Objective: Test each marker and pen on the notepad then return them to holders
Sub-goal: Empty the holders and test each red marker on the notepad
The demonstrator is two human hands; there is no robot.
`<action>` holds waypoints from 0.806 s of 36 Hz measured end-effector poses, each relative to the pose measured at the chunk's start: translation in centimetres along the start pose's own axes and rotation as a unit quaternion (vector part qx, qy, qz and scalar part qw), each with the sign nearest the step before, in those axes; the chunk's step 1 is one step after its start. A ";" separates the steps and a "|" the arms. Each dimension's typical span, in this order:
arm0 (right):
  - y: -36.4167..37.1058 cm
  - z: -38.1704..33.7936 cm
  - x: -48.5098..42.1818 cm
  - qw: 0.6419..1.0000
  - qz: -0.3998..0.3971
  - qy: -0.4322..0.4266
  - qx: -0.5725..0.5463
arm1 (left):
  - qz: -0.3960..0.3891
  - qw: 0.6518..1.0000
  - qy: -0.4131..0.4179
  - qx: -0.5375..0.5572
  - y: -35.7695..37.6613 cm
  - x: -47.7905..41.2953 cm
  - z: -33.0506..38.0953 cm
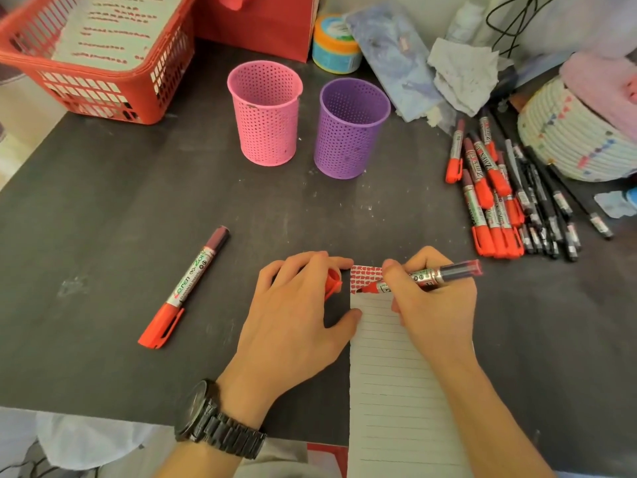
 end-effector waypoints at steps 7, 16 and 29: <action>0.0 -0.2 0.0 1.000 -0.001 0.001 0.005 | 0.008 1.000 0.004 -0.003 0.1 0.0 0.0; 0.0 -0.2 0.0 1.000 -0.007 -0.007 0.000 | 0.000 1.000 -0.001 0.004 0.1 0.0 -0.2; -0.1 -0.1 0.0 1.000 0.001 -0.009 -0.003 | -0.004 1.000 -0.011 -0.001 0.0 0.1 -0.2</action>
Point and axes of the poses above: each hand's wrist, its own x-axis away from the middle knuckle, its own y-axis out of the palm, z = x × y, the point moved 9 cm from there along -x, towards the middle knuckle, and after that the axes turned 3 degrees about -z, right-handed, at the moved point
